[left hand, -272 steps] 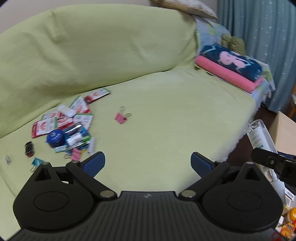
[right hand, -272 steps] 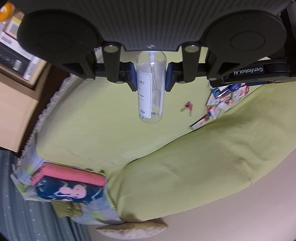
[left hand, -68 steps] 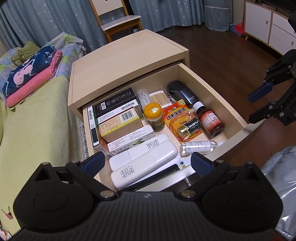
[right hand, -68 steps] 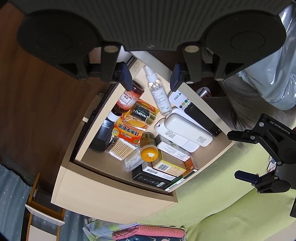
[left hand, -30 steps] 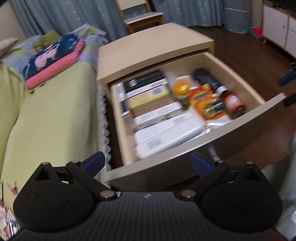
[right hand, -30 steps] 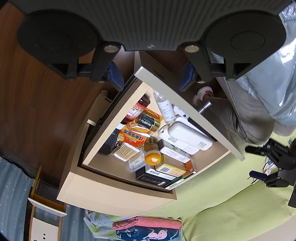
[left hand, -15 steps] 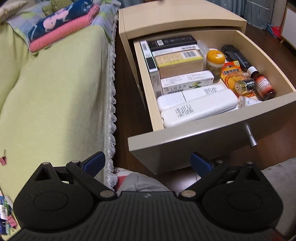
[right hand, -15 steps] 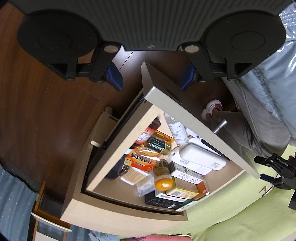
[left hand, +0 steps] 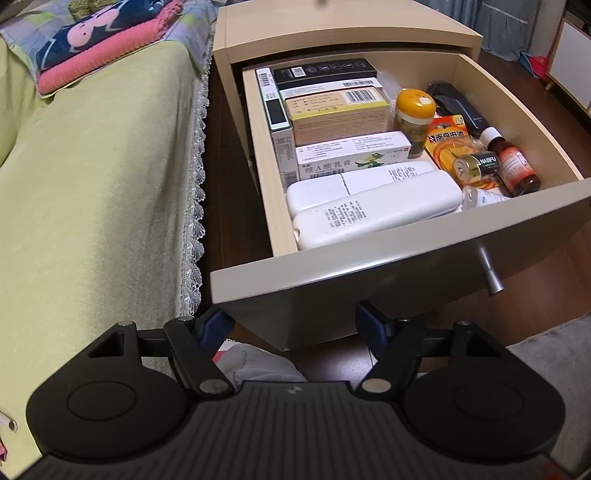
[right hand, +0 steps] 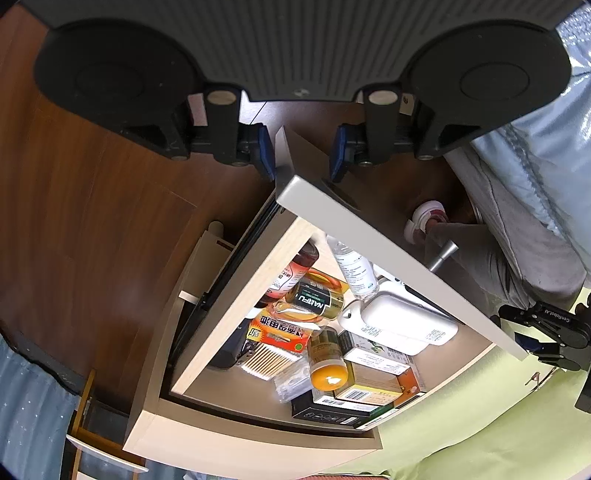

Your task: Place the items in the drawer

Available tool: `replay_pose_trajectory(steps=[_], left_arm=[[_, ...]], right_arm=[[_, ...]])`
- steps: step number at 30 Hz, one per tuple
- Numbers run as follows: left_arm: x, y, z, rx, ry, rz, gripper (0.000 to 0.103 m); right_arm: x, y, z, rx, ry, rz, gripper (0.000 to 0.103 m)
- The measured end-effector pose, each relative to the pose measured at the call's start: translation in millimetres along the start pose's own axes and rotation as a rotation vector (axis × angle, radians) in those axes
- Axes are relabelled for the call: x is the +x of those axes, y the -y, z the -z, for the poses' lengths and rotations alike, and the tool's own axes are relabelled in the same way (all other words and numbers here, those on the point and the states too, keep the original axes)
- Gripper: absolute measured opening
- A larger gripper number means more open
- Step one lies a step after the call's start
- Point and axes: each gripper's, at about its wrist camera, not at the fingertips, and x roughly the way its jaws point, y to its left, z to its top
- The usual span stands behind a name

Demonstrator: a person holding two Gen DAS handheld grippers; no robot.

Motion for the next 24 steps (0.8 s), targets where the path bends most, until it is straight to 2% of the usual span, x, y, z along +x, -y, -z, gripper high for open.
replay_pose_trajectory(steps=[24], left_arm=[[4.5,5.5,6.9,-0.029,0.045,-0.039,0.071]], right_arm=[[-1.3,-13.9,3.9,0.018,0.033,0.075,0.028]])
